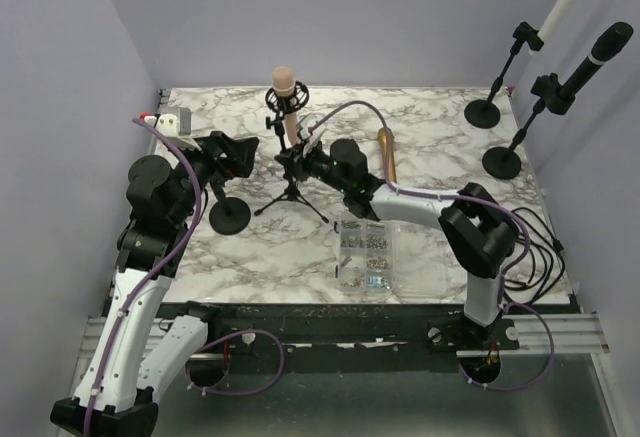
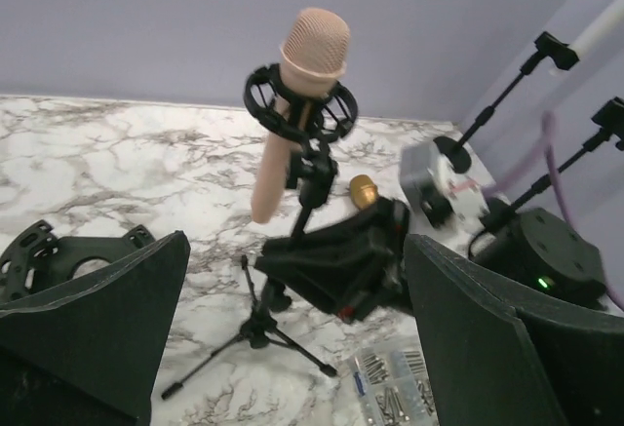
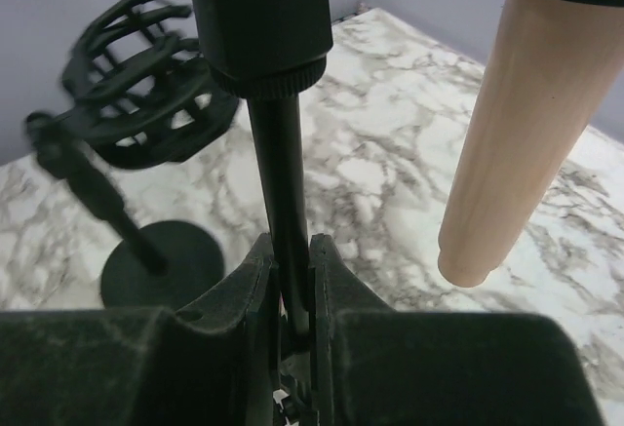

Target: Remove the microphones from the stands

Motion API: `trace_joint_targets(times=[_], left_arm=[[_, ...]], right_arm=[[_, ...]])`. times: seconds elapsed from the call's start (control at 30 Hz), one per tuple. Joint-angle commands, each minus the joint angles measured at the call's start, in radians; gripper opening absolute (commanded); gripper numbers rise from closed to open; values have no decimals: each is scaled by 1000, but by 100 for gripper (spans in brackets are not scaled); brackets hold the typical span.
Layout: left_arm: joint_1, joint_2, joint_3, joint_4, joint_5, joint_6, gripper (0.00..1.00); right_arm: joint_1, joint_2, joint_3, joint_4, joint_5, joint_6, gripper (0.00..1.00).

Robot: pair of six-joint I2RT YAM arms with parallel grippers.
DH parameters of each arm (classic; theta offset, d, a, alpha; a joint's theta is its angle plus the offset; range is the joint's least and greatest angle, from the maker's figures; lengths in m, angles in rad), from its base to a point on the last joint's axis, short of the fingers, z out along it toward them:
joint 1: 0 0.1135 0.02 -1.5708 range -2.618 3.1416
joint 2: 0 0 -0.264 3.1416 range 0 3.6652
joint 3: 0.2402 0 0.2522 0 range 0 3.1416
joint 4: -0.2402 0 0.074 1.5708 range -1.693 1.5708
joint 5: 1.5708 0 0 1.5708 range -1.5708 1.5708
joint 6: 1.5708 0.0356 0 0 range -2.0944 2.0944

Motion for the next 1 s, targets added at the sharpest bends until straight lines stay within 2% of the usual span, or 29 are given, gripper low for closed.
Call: trace_joint_targets(times=[0.0, 0.1, 0.2, 0.43, 0.63, 0.73, 0.8, 0.97], left_arm=[[16, -18, 33, -73, -154, 18, 93], [19, -24, 34, -78, -159, 5, 93], [19, -31, 22, -69, -144, -34, 94], [12, -98, -37, -148, -158, -166, 97], [11, -191, -167, -253, -13, -249, 97], [11, -217, -224, -301, 29, -278, 98], [10, -245, -271, -294, 87, -319, 98], [2, -287, -403, -195, 180, -465, 94]], right_arm=[[74, -101, -149, 25, 154, 14, 1], [104, -127, -210, 55, 198, 19, 1], [108, -138, -266, 109, 181, 49, 1], [108, -113, -273, 141, 167, 93, 3], [109, -131, -332, 196, 185, 108, 31], [108, -142, -341, 197, 173, 115, 41], [108, -154, -345, 188, 169, 116, 51], [109, -235, -352, 83, 237, 134, 69]])
